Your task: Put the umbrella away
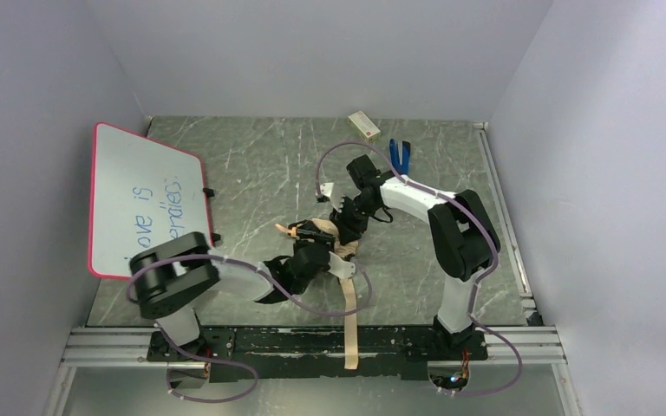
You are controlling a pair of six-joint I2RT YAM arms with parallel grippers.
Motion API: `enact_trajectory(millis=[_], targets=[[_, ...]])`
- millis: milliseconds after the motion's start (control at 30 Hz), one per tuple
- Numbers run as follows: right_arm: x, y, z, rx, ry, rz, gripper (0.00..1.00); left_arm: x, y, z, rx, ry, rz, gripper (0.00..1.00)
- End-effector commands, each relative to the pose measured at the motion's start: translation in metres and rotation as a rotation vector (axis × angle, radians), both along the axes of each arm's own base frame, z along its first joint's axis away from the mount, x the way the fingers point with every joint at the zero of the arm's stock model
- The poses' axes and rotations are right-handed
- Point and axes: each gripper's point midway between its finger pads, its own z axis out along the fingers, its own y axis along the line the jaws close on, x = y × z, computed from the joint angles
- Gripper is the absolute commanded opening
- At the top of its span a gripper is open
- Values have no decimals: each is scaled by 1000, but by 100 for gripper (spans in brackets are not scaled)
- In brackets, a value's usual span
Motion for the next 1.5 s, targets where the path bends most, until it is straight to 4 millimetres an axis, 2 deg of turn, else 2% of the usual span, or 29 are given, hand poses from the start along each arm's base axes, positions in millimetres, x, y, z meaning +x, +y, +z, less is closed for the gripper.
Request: enact_trajectory(millis=[0, 167, 233, 300, 400, 500, 633, 733, 833, 900, 1000, 1100, 1233, 1300, 1467], targets=[[9, -32, -57, -188, -69, -18, 18, -13, -12, 48, -236, 44, -24, 72], [14, -33, -57, -188, -109, -16, 15, -51, -16, 88, -455, 212, -157, 80], [17, -34, -57, -194, -131, -14, 15, -67, -11, 108, -549, 260, -198, 79], [20, -37, -59, -206, -164, -15, 15, -71, 0, 122, -653, 276, -181, 79], [22, -45, -63, -232, -209, -21, 15, -60, 22, 142, -806, 281, -117, 78], [23, -53, -68, -255, -250, -41, 16, -38, 48, 159, -946, 271, -30, 78], [17, -56, -68, -244, -313, -5, 16, -11, 71, 172, -1060, 263, 44, 79], [13, -49, -61, -209, -419, 70, 16, 16, 88, 168, -1078, 248, 132, 80], [5, -42, -56, -185, -531, 139, 15, 44, 94, 165, -1046, 253, 172, 80], [0, -38, -54, -170, -579, 164, 15, 58, 91, 163, -1015, 274, 164, 80], [-7, -37, -55, -180, -617, 198, 15, 70, 77, 157, -952, 333, 102, 80], [-12, -38, -58, -203, -663, 221, 15, 62, 53, 146, -888, 451, -36, 81], [-16, -39, -59, -220, -744, 255, 15, 34, 23, 125, -791, 662, -229, 81], [-21, -38, -59, -224, -775, 288, 15, 24, 17, 113, -769, 766, -251, 81], [-28, -32, -59, -213, -806, 334, 14, 16, 6, 85, -700, 944, -277, 82]])
